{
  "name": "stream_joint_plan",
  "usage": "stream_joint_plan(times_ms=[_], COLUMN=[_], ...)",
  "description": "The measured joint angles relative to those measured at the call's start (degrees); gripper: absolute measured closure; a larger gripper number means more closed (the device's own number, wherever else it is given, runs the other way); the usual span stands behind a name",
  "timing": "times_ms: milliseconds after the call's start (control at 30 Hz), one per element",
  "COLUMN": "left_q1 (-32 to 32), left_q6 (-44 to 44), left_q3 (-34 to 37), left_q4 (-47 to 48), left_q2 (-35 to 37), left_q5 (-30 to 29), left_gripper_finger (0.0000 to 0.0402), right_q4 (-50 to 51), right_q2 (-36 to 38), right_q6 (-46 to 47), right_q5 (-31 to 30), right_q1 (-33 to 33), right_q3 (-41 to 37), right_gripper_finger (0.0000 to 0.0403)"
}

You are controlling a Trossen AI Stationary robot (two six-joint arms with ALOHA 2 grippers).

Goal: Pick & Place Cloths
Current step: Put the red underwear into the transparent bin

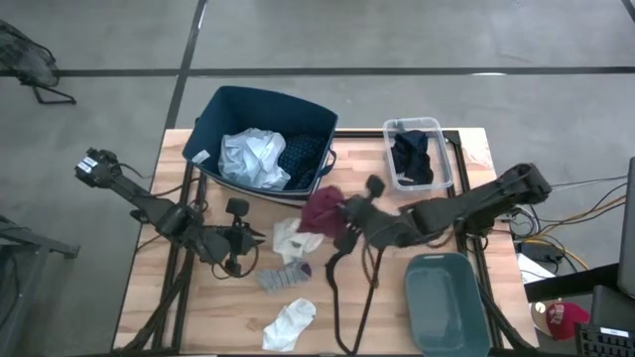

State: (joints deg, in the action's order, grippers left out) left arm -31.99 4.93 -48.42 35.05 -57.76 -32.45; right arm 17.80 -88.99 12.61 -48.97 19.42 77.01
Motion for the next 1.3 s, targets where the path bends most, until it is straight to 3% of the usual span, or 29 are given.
stream_joint_plan(times_ms=[233,400,733,967,1133,1300], left_q1=[-0.07,-0.07,-0.04,-0.04,-0.04,-0.05], left_q6=[1.92,2.03,2.51,1.98,2.71,3.77], left_q3=[0.06,1.31,5.20,7.67,7.89,8.23], left_q4=[0.66,0.56,-3.79,-7.08,-7.20,-7.21], left_q2=[-0.07,-0.07,-0.07,-0.07,-0.11,-0.11], left_q5=[1.82,1.81,1.77,1.77,1.86,1.92], left_gripper_finger=[0.0346,0.0346,0.0346,0.0346,0.0346,0.0346], right_q4=[10.35,17.11,18.39,18.46,20.88,33.21], right_q2=[8.64,14.44,23.46,26.04,26.41,27.12], right_q6=[5.77,7.48,3.07,2.77,7.03,19.57], right_q5=[-9.25,-19.74,-39.72,-40.71,-34.07,-26.33], right_q1=[0.20,0.22,-1.16,-8.63,-16.36,-24.18], right_q3=[-0.04,-0.11,-0.11,-2.11,-5.12,-8.88], right_gripper_finger=[0.0395,0.0395,0.0395,0.0394,0.0394,0.0394])
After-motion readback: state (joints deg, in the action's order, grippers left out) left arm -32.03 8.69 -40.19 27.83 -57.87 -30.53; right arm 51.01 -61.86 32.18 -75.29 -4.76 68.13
